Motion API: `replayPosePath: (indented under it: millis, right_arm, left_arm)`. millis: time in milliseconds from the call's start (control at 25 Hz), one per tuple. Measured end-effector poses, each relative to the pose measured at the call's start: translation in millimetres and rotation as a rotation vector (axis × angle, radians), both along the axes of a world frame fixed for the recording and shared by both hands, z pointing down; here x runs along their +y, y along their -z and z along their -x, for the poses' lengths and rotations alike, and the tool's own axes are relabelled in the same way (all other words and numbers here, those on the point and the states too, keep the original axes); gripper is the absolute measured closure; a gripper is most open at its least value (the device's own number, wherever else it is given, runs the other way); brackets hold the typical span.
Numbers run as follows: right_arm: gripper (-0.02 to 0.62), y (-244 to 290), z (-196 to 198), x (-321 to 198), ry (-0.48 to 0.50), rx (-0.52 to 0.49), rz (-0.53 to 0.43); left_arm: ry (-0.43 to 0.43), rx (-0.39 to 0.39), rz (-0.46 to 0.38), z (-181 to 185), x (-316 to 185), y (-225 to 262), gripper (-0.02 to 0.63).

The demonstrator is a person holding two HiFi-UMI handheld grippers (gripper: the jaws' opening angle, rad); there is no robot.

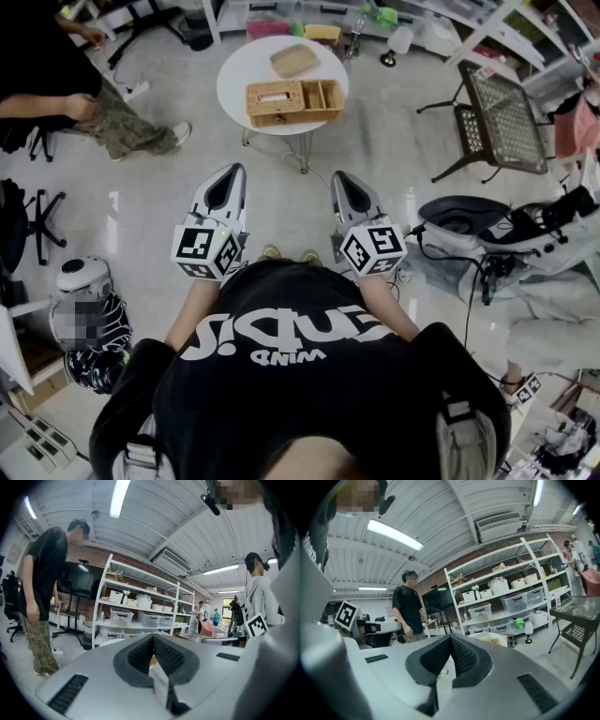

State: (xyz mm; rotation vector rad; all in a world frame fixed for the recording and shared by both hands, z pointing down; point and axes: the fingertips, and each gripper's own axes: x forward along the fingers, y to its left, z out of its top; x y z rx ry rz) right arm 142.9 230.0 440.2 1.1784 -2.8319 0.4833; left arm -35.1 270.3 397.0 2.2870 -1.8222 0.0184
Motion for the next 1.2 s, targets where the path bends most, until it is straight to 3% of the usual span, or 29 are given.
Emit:
replayPosePath:
  millis: [440,680,880,1200]
  right_arm:
    - [0.597,1,19,-44,-0.062,0.016,-0.021]
    - [0.597,-1,6,-18,-0.159,0.052,-0.058]
    - [0.597,-6,-5,-28,-0.211,0.047,-0.044]
    - [0.597,-21,10,-69,-0.211,0.039,-0.034]
  left_arm:
    - [-0.023,0.024,-0.005,27,-45,-4,0.607]
    - [-0.055,0.021,-0.025,38,-27,-9,0.607]
    - [-0.052,0.023,-0.021,47,-36,-15,0.607]
    - [-0.024,0.027,-0.026,69,-78,-26,0.607]
